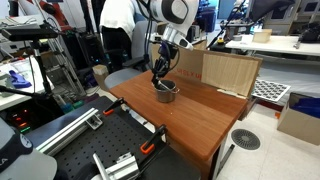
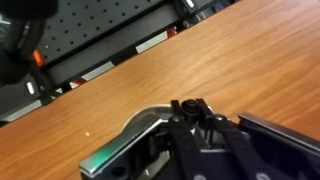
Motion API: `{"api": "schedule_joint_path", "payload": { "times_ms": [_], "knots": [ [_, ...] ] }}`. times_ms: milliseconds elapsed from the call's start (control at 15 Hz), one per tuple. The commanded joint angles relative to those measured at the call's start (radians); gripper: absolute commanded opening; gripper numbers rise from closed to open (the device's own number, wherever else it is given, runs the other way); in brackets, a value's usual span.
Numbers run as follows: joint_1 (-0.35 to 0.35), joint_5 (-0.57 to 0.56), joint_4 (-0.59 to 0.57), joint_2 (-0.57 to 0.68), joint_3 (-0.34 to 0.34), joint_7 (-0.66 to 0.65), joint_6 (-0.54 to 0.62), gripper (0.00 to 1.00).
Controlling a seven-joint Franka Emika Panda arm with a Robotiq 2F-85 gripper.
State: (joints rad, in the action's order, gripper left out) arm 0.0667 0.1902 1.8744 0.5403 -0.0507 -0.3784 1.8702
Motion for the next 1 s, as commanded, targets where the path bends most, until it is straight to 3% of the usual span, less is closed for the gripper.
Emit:
{"api": "schedule_joint_path", "payload": {
  "times_ms": [0,333,933],
  "knots": [
    [-0.007,0.001,0.059,-0.072,0.009,0.037,0.028,0.05],
    [-0.001,0.002,0.122,-0.152,0.016,0.05,0.054,0.05],
    [0.109,-0.085,0.323,-0.293,0.065,-0.11,0.329,0.05]
  ]
}}
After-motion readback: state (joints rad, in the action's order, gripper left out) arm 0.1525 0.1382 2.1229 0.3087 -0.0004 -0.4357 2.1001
